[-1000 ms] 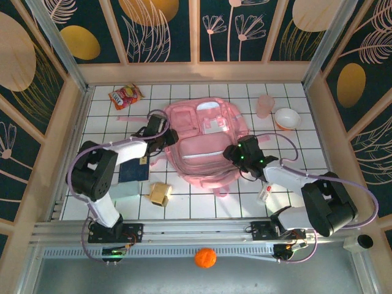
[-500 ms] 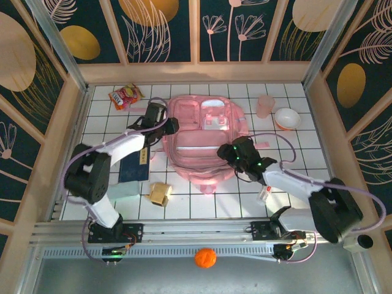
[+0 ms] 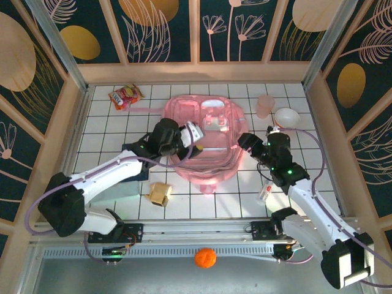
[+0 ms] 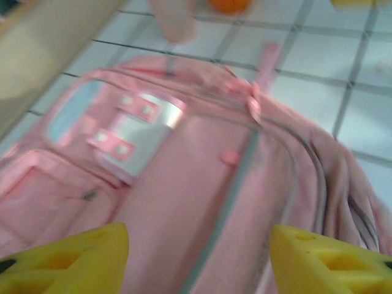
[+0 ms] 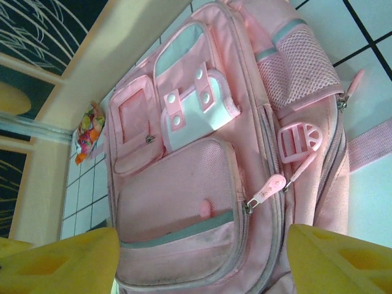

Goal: Pack books, pencil case, and school supplies into a backpack

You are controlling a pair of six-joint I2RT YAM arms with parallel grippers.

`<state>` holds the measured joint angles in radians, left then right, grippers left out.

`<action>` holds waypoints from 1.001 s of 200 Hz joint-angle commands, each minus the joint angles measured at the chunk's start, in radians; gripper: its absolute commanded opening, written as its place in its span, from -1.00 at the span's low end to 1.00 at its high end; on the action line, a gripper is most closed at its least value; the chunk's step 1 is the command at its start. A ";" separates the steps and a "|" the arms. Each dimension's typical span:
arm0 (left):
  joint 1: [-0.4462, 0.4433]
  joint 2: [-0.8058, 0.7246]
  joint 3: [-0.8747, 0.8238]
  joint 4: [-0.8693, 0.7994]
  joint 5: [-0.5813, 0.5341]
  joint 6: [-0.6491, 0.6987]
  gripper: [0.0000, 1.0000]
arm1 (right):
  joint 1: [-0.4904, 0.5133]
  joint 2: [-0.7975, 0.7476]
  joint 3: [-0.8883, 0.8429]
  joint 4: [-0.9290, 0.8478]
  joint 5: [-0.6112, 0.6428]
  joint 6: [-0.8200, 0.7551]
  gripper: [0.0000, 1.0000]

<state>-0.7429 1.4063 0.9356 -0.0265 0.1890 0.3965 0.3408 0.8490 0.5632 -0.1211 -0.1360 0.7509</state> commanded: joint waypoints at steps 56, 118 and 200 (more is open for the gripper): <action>0.001 0.246 0.107 -0.079 0.125 0.486 0.34 | -0.023 -0.046 -0.053 0.011 -0.078 -0.075 0.46; 0.000 0.348 0.136 -0.046 0.116 0.490 0.53 | -0.022 -0.074 -0.075 0.011 -0.062 -0.070 0.48; 0.001 0.406 0.148 0.002 0.009 0.435 -0.48 | -0.024 -0.063 -0.078 -0.004 -0.102 -0.002 0.49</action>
<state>-0.7479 1.8103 1.0615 -0.0563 0.2497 0.8497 0.3260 0.7879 0.4946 -0.1249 -0.2062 0.7113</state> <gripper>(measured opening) 0.473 0.741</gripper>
